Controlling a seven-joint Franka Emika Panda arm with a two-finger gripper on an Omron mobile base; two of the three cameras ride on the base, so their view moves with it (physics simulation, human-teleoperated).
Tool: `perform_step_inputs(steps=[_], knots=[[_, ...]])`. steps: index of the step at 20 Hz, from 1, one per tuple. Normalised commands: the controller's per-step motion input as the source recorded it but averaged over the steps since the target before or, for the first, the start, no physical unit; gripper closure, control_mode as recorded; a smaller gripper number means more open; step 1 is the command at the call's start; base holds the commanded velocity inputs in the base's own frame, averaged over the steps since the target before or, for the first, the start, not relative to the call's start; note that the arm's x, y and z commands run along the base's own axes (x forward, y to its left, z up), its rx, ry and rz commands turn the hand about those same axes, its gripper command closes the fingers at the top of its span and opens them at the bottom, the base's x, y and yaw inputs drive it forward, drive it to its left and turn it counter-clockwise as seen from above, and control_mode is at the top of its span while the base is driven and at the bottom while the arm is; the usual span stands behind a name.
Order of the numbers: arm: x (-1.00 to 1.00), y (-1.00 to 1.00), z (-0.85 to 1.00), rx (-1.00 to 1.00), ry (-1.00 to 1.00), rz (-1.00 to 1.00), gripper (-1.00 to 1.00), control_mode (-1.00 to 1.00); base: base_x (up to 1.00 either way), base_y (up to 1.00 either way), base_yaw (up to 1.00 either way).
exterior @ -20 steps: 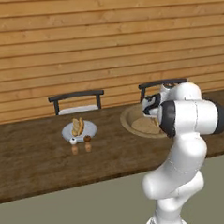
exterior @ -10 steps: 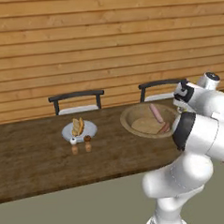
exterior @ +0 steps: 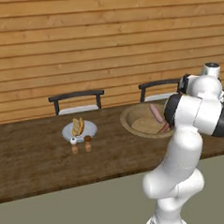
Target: Place one bun and one sausage from the bowl on each plate.
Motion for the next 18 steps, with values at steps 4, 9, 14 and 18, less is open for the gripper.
perform_step_inputs(steps=[4,9,14,18], knots=[[0.4,-0.31,-0.34,0.0,0.01,0.0,1.0,-1.0,0.0,0.0,0.0],[0.69,-0.42,-0.5,0.0,0.0,0.0,1.0,-1.0,0.0,0.0,0.0],[0.76,-0.48,-0.38,0.0,0.0,-0.01,1.0,-1.0,0.0,0.0,0.0],[0.55,-0.46,-0.21,0.0,0.0,0.0,-1.0,-1.0,0.0,0.0,0.0]])
